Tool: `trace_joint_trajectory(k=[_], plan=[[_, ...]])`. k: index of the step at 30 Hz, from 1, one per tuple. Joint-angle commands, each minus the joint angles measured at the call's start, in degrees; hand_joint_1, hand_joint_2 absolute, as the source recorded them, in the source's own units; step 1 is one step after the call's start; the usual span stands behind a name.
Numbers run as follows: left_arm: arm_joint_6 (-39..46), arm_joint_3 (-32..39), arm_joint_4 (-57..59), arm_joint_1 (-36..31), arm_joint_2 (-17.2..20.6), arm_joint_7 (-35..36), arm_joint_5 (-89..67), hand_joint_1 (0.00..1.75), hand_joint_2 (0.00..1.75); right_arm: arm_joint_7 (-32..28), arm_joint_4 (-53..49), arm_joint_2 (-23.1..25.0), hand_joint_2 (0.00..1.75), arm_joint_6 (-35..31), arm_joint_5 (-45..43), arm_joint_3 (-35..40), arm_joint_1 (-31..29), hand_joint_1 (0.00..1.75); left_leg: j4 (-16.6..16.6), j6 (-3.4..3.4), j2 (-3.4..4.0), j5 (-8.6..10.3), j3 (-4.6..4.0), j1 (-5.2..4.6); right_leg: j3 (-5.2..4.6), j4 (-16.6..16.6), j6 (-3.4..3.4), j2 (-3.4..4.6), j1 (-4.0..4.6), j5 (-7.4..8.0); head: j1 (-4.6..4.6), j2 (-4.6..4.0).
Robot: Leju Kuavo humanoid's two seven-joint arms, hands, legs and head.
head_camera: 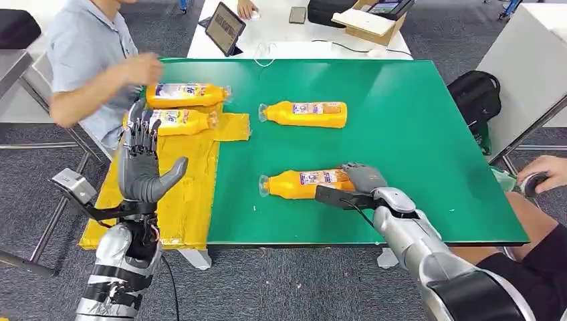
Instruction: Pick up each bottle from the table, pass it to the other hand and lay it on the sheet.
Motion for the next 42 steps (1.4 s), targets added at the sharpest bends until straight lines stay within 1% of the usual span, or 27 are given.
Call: trace_joint_trajectory(k=[1, 3, 4, 6, 7, 8, 9, 10, 11, 12, 13, 14, 16, 18, 20, 21, 22, 24, 28, 29, 30, 32, 33, 35, 36, 38, 42], plan=[[-0.22, -1.66, 4.89, -2.86, 1.79, 0.04, 0.03, 0.00, 1.75, -4.93, 4.40, 1.21, 1.75, 2.73, -1.46, 4.00, 0.47, 1.75, -0.04, -0.05, -0.06, -0.03, 0.16, 0.05, 0.20, -0.06, -0.09, -0.06, 0.06, -0.04, 0.00, 0.00], [-0.18, -1.63, 5.00, -2.72, 1.49, 0.03, 0.01, 0.00, 1.75, -7.50, 3.16, 2.31, 1.75, 0.78, -3.95, 3.13, 1.11, 1.75, -0.06, -0.06, -0.07, -0.04, 0.20, 0.06, 0.24, -0.08, -0.11, -0.06, 0.06, -0.05, 0.02, 0.00], [0.71, -2.24, 4.87, -2.14, 1.57, -0.15, -1.55, 0.00, 1.75, -9.85, 1.45, 3.21, 1.75, -1.67, -6.31, 1.95, 2.26, 1.75, -0.08, -0.09, -0.07, -0.05, 0.25, 0.09, 0.29, -0.10, -0.16, -0.06, 0.09, -0.06, 0.02, 0.00], [7.00, -2.85, 3.62, -0.03, 1.18, -1.09, -7.32, 0.00, 1.75, -13.42, -2.51, 5.52, 1.75, -5.70, -12.12, -1.84, 5.11, 1.75, -0.07, -0.10, -0.01, -0.07, 0.26, 0.08, 0.26, -0.06, -0.17, 0.01, 0.08, -0.06, 0.00, 0.00], [11.79, -3.04, 1.71, 2.43, 0.53, -2.12, -11.35, 0.00, 1.75, -15.65, -6.98, 7.57, 1.75, -6.96, -17.54, -5.00, 8.16, 1.75, -0.18, -0.13, 0.07, -0.09, 0.42, 0.10, 0.39, -0.16, -0.23, 0.09, 0.11, -0.06, 0.00, 0.00], [16.58, -2.49, -0.11, 4.45, -0.62, -5.46, -14.40, 0.00, 1.75, -16.88, -11.55, 9.04, 1.75, -8.14, -21.32, -6.70, 10.78, 1.75, -0.19, -0.11, 0.19, -0.09, 0.40, 0.10, 0.34, -0.20, -0.17, 0.17, 0.11, -0.02, -0.02, 0.00], [20.19, -2.22, -2.37, 6.77, -1.72, -7.46, -14.99, 0.00, 1.75, -17.40, -18.17, 10.48, 1.75, -11.35, -24.69, -7.85, 14.20, 1.75, -0.21, -0.13, 0.17, -0.11, 0.46, 0.10, 0.38, -0.19, -0.21, 0.16, 0.12, -0.06, 0.00, 0.00], [21.29, -1.86, -3.70, 8.31, -2.59, -7.64, -13.39, 0.00, 1.75, -17.00, -23.36, 11.40, 1.75, -12.73, -27.82, -8.54, 16.94, 1.75, -0.16, -0.07, 0.19, -0.09, 0.29, 0.08, 0.24, -0.17, -0.11, 0.17, 0.10, -0.02, -0.02, 0.00], [21.92, -1.64, -4.38, 9.62, -3.27, -7.26, -11.41, 0.00, 1.75, -16.40, -28.08, 11.86, 1.75, -13.87, -30.65, -8.66, 19.55, 1.75, -0.17, -0.09, 0.21, -0.14, 0.36, 0.10, 0.33, -0.16, -0.15, 0.21, 0.13, -0.07, 0.04, 0.00], [22.08, -1.64, -4.42, 10.74, -3.68, -7.10, -9.32, 0.00, 1.75, -16.15, -32.83, 11.85, 1.75, -15.49, -32.77, -7.94, 22.33, 1.75, -0.14, -0.12, 0.39, -0.27, 0.42, 0.16, 0.35, -0.15, -0.19, 0.41, 0.20, -0.11, 0.00, 0.00], [20.68, -1.60, -3.66, 11.27, -4.10, -5.89, -6.36, 0.00, 1.75, -16.95, -36.07, 12.25, 1.75, -17.35, -35.03, -8.33, 24.39, 1.75, -0.04, -0.09, 0.29, -0.22, 0.16, 0.09, 0.08, 0.04, -0.13, 0.28, 0.15, -0.12, -0.04, 0.00], [19.31, -2.05, -2.42, 11.40, -4.04, -5.26, -4.91, 0.00, 1.75, -17.42, -38.31, 12.04, 1.75, -18.13, -36.28, -7.93, 25.88, 1.75, -0.05, -0.13, 0.18, -0.31, 0.25, 0.09, 0.15, 0.03, -0.15, 0.15, 0.13, -0.25, -0.07, 0.00], [19.17, -2.20, -1.65, 11.35, -4.17, -5.75, -4.66, 0.00, 1.75, -17.34, -38.99, 11.78, 1.75, -18.16, -36.46, -7.68, 26.37, 1.75, -0.08, -0.09, -0.16, -0.12, -0.12, 0.11, -0.08, -0.05, -0.10, -0.14, 0.13, -0.18, -0.04, 0.00], [19.19, -2.14, -0.95, 10.81, -4.14, -6.03, -4.57, 0.00, 1.75, -17.24, -38.90, 11.48, 1.75, -18.09, -36.75, -7.61, 26.22, 1.75, 0.01, -0.08, -0.34, -0.28, 0.02, 0.10, 0.13, 0.03, -0.17, -0.33, 0.11, -0.40, -0.02, 0.00], [15.41, -3.11, 0.42, 11.22, -3.70, -3.13, -2.18, 0.00, 1.75, -20.11, -40.20, 12.50, 1.75, -20.30, -39.68, -9.02, 27.11, 1.75, 0.01, -0.05, -0.23, -0.16, -0.29, 0.09, -0.18, 0.03, -0.18, -0.27, 0.10, -0.27, 0.00, 0.00], [13.53, -4.82, 2.11, 11.39, -3.15, -2.65, -2.79, 0.00, 1.75, -21.53, -43.23, 13.01, 1.75, -22.14, -41.49, -9.43, 28.65, 1.75, -0.02, -0.05, -0.24, -0.11, -0.40, 0.03, -0.30, 0.04, -0.18, -0.27, 0.03, -0.24, 0.00, 0.00], [12.26, -6.13, 3.00, 11.64, -2.72, -2.88, -3.55, 0.00, 1.75, -22.04, -45.23, 13.25, 1.75, -22.93, -42.63, -9.37, 29.56, 1.75, -0.01, -0.07, -0.23, -0.22, -0.17, 0.05, -0.06, 0.01, -0.23, -0.26, 0.05, -0.33, 0.00, 0.00], [7.23, -10.29, 4.27, 12.03, -0.81, -3.13, -5.46, 0.00, 1.75, -22.97, -48.14, 13.50, 1.75, -24.24, -43.84, -8.85, 30.37, 1.75, -0.08, -0.06, -0.27, -0.10, -0.39, -0.07, -0.29, 0.00, -0.18, -0.30, -0.07, -0.23, -0.02, 0.00], [1.71, -13.11, 6.05, 12.08, -0.55, -4.16, -6.84, 0.00, 1.75, -21.64, -46.49, 13.19, 1.75, -22.08, -44.49, -5.13, 28.57, 1.75, -0.05, -0.09, -0.15, -0.19, -0.24, -0.04, -0.19, 0.01, -0.22, -0.18, -0.06, -0.27, -0.02, 0.00], [-1.11, -13.51, 7.16, 11.19, -0.44, -3.21, -5.62, 0.00, 1.75, -19.51, -43.15, 12.67, 1.75, -18.70, -42.26, -1.24, 27.19, 1.75, -0.06, -0.08, -0.08, -0.17, -0.27, -0.05, -0.23, -0.01, -0.20, -0.13, -0.06, -0.22, -0.02, 0.00], [-3.17, -13.78, 8.12, 10.28, -0.38, -2.65, -4.66, 0.00, 1.75, -19.64, -40.40, 13.32, 1.75, -18.07, -40.67, 1.03, 26.30, 1.75, -0.04, -0.12, -0.01, -0.24, -0.13, -0.01, -0.10, 0.00, -0.26, -0.07, -0.02, -0.28, -0.02, 0.00], [-7.52, -14.01, 10.58, 7.91, -0.73, -1.14, -2.09, 0.00, 1.75, -21.65, -33.75, 15.25, 1.75, -18.34, -35.70, 7.97, 24.62, 1.75, -0.09, -0.09, 0.01, -0.14, -0.27, -0.01, -0.22, -0.06, -0.21, -0.08, -0.02, -0.17, -0.02, 0.00], [-9.46, -14.21, 11.53, 6.94, -1.12, -0.45, -0.60, 0.00, 1.75, -22.35, -31.80, 16.68, 1.75, -19.85, -35.05, 9.35, 24.58, 1.75, -0.09, -0.14, 0.15, -0.19, -0.10, 0.04, -0.10, -0.06, -0.28, 0.07, 0.03, -0.18, 0.00, 0.00], [-10.90, -14.70, 11.68, 6.13, -1.70, -0.32, 0.60, 0.00, 1.75, -22.41, -28.05, 18.91, 1.75, -20.36, -36.21, 11.19, 23.87, 1.75, -0.10, -0.11, 0.08, -0.13, -0.26, 0.04, -0.25, -0.04, -0.23, -0.01, 0.05, -0.14, 0.00, 0.00], [-11.05, -15.05, 11.40, 5.84, -1.91, -0.27, 0.76, 0.00, 1.75, -22.60, -26.59, 19.55, 1.75, -20.40, -36.71, 12.17, 23.50, 1.75, -0.10, -0.15, 0.12, -0.19, -0.10, 0.07, -0.13, -0.02, -0.29, 0.05, 0.10, -0.19, -0.02, 0.00], [-10.90, -15.89, 10.19, 5.58, -2.16, 0.22, 1.24, 0.00, 1.75, -22.14, -22.68, 19.86, 1.75, -20.40, -36.12, 15.23, 21.92, 1.75, -0.08, -0.11, 0.01, -0.10, -0.29, 0.09, -0.28, -0.01, -0.22, -0.06, 0.11, -0.16, 0.00, 0.00], [-11.36, -15.86, 10.65, 4.95, -2.29, 1.71, 2.89, 0.00, 1.75, -22.51, -21.42, 20.04, 1.75, -21.38, -35.16, 16.84, 21.55, 1.75, -0.02, -0.11, 0.04, -0.19, -0.16, 0.16, -0.14, 0.00, -0.23, -0.03, 0.16, -0.22, 0.00, 0.00]])
